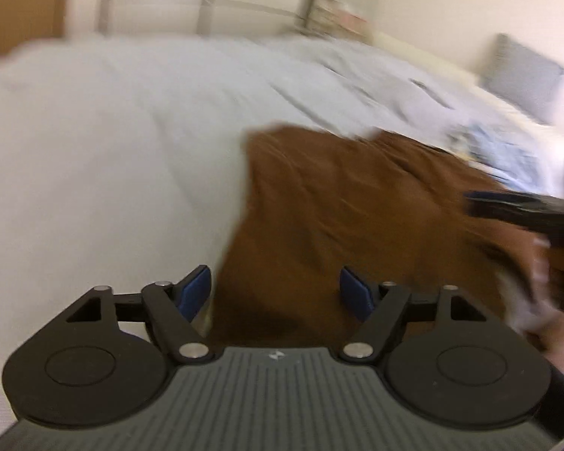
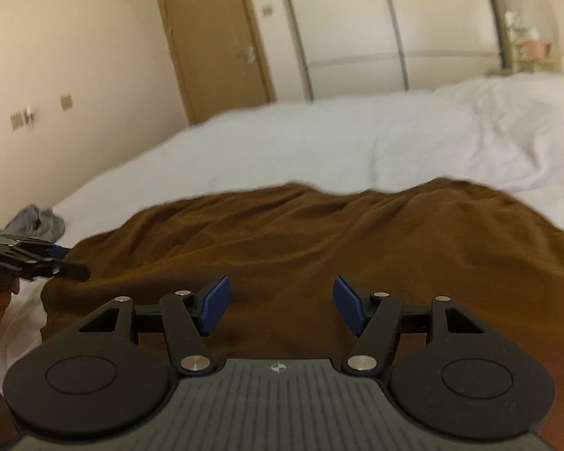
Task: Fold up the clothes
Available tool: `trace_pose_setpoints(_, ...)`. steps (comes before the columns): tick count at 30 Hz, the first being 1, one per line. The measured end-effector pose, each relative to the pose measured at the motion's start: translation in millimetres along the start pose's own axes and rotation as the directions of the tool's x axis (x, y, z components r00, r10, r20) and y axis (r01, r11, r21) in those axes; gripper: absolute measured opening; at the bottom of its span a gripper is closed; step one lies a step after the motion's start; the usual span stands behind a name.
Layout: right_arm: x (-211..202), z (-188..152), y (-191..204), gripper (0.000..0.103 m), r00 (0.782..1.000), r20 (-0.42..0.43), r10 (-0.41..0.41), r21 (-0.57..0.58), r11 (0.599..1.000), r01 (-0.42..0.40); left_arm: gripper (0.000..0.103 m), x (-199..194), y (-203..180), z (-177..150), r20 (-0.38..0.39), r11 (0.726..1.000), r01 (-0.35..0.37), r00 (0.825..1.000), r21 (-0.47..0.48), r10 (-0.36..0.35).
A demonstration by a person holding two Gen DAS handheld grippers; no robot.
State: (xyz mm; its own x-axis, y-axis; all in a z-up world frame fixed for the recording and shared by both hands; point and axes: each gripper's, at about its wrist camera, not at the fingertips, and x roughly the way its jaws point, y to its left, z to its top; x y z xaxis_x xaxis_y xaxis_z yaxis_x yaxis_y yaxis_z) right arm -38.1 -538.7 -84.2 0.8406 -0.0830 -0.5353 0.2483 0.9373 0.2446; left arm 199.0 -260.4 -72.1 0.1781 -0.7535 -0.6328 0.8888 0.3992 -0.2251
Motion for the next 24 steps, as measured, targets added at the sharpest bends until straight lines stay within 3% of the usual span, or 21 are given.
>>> trace_pose_setpoints(3,-6,15,15,0.063,0.997,-0.074,0.014,0.023,1.0,-0.012,0.066,-5,9,-1,-0.102,0.994,0.108,0.989,0.0,-0.108)
trace_pose_setpoints(5,-10,26,23,0.063,0.992,-0.127,0.014,0.033,0.999,-0.01,0.05,-5,14,-1,-0.165,0.99,0.144,0.976,-0.004,-0.143)
trace_pose_setpoints(6,-14,30,28,0.063,0.988,-0.152,0.014,0.037,0.999,-0.008,0.029,-6,18,1,-0.203,0.988,0.152,0.968,-0.006,-0.151)
trace_pose_setpoints(7,-20,34,33,0.063,0.985,-0.173,0.012,0.035,0.999,-0.006,0.016,-7,20,4,-0.232,0.99,0.143,0.963,-0.003,-0.139)
trace_pose_setpoints(8,-24,39,39,0.063,0.981,-0.193,0.008,0.028,1.0,-0.003,0.013,-9,23,7,-0.262,0.991,0.133,0.957,0.001,-0.128)
trace_pose_setpoints(13,-36,52,63,0.063,0.95,-0.313,-0.012,0.033,0.999,0.023,0.013,-31,38,17,-0.325,0.999,-0.01,0.946,-0.037,-0.003)
trace_pose_setpoints(16,-48,66,78,0.063,0.932,-0.362,-0.012,0.053,0.998,0.034,0.013,-46,40,22,-0.359,0.995,-0.094,0.93,-0.04,0.073)
trace_pose_setpoints(19,-65,91,96,0.064,0.929,-0.371,-0.02,0.055,0.998,0.043,0.018,-69,37,34,-0.374,0.993,-0.11,0.924,-0.043,0.086)
trace_pose_setpoints(24,-88,131,116,0.068,0.932,-0.358,-0.049,0.068,0.995,0.079,0.032,-103,15,77,-0.348,0.995,-0.101,0.933,-0.016,0.089)
